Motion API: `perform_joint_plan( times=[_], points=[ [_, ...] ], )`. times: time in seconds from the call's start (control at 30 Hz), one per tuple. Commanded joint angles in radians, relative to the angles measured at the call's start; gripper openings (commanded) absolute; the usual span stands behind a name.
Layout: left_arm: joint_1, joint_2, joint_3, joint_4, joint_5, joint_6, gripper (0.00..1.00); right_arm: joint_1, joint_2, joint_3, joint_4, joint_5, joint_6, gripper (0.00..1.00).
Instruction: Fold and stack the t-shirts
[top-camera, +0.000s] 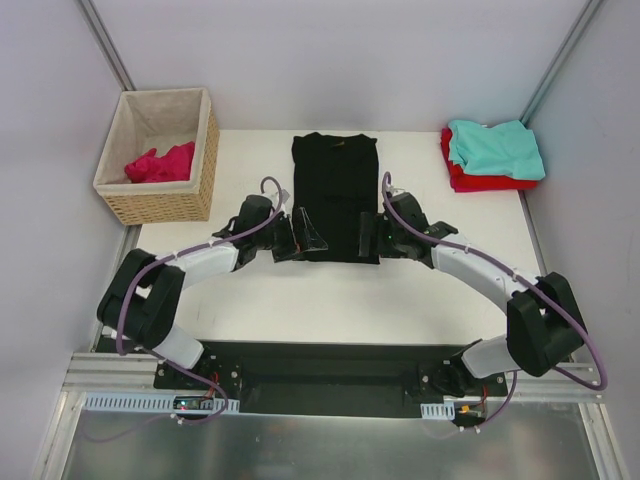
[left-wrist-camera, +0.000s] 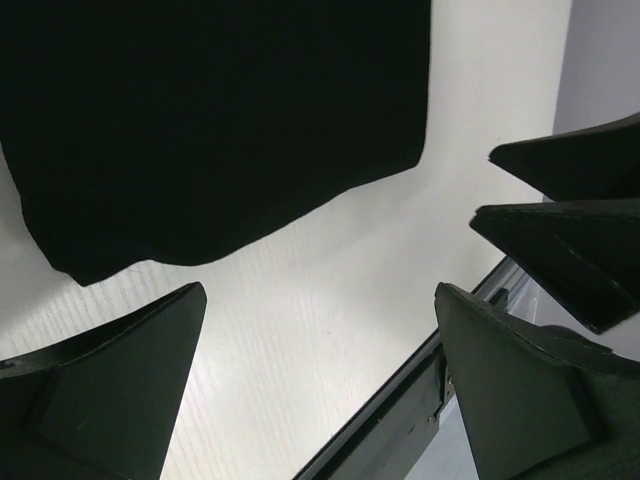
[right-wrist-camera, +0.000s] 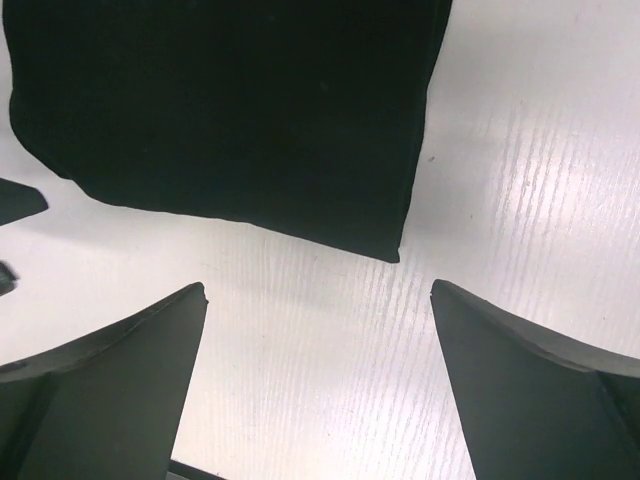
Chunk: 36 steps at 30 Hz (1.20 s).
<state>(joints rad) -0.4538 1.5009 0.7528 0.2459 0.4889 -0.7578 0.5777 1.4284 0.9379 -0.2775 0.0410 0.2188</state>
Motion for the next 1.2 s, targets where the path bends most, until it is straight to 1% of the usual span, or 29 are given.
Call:
perform_joint_plan(
  times=[0.0, 0.13, 0.3, 0.47, 0.53, 0.63, 0.7, 0.83, 0.93, 1.17],
  points=[
    [-0.011, 0.056, 0.010, 0.084, 0.004, 0.002, 0.99, 0.001, -0.020, -0.017, 0.052, 0.002, 0.028, 1.00],
    [-0.011, 0.033, -0.023, 0.081, -0.007, 0.017, 0.99, 0.001, -0.025, -0.068, 0.073, 0.011, 0.037, 1.00],
    [-0.008, -0.036, -0.075, 0.020, -0.039, 0.049, 0.99, -0.003, -0.014, -0.148, 0.115, 0.007, 0.062, 0.99],
    [0.001, -0.109, -0.134, -0.003, -0.053, 0.052, 0.99, -0.009, -0.005, -0.180, 0.144, 0.003, 0.070, 0.99],
    [0.009, -0.132, -0.144, -0.040, -0.078, 0.075, 0.99, -0.013, -0.009, -0.188, 0.144, 0.002, 0.070, 0.99],
    [0.038, -0.154, -0.158, -0.085, -0.099, 0.095, 0.99, -0.016, -0.017, -0.188, 0.146, 0.002, 0.067, 1.00],
    [0.058, -0.157, -0.182, -0.086, -0.122, 0.091, 0.99, -0.018, -0.022, -0.188, 0.146, 0.002, 0.067, 0.99],
    [0.115, -0.128, -0.198, -0.077, -0.150, 0.095, 0.99, -0.024, -0.034, -0.191, 0.147, 0.000, 0.065, 0.99],
    [0.125, -0.081, -0.184, -0.034, -0.139, 0.094, 0.99, -0.035, -0.045, -0.192, 0.147, 0.000, 0.063, 0.99],
    [0.162, 0.065, -0.153, 0.119, -0.067, 0.054, 0.97, -0.082, -0.075, -0.197, 0.164, -0.029, 0.067, 0.99]
  ],
)
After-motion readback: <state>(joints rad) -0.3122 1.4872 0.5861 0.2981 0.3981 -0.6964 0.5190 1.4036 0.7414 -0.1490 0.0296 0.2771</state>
